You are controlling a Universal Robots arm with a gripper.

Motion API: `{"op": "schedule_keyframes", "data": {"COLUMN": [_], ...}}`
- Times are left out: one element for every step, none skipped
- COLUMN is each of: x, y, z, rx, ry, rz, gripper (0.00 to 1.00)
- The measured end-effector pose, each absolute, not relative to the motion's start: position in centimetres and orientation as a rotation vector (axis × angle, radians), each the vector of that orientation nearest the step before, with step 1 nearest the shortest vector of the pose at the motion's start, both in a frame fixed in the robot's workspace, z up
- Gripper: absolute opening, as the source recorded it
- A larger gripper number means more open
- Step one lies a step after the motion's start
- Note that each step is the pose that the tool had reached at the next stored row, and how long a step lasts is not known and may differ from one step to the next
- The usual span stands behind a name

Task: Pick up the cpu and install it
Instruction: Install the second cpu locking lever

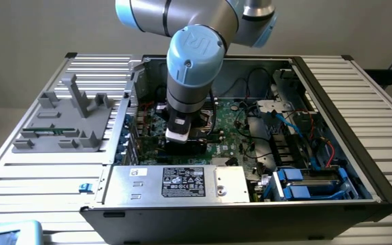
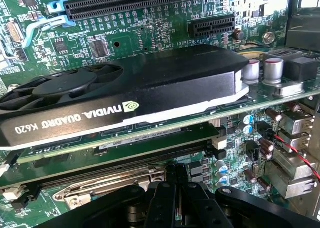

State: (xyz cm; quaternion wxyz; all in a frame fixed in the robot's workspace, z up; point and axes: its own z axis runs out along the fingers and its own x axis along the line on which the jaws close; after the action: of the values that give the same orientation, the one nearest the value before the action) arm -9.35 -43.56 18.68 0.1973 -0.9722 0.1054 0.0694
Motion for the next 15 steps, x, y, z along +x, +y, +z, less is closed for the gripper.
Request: {"op": "schedule_keyframes", "data": {"x": [-9.35,-9.35,-9.35,-9.35,-9.35,-9.36,-9.36,-9.37,-9.37,-9.38,-9.38,-9.39,-9.39,-9.40,-9.41], "y": [-43.56,-43.56,-43.56,-43.56,-43.56,-43.58,-43.59,-43.61,-43.63,-43.64,-43.65,-43.66,-43.67,-43.68,-43.69], "z": [18.67,18.67,18.67,18.66,18.66,18.66,18.67,18.66,18.66,18.66,18.66,18.66,18.66,18.67,18.67], "rx": [-2.722,-2.721,-2.721,-2.721,-2.721,-2.721,-2.721,-2.721,-2.721,-2.721,-2.721,-2.721,-2.721,-2.721,-2.721], "ry": [0.295,0.295,0.295,0.295,0.295,0.295,0.295,0.295,0.295,0.295,0.295,0.295,0.295,0.295,0.295], "rz": [0.194,0.194,0.194,0.194,0.194,0.194,0.194,0.194,0.194,0.194,0.194,0.194,0.194,0.194,0.194], "gripper": [0.12,0.12,0.12,0.12,0.12,0.12,0.12,0.12,0.12,0.12,0.12,0.12,0.12,0.12,0.12]}}
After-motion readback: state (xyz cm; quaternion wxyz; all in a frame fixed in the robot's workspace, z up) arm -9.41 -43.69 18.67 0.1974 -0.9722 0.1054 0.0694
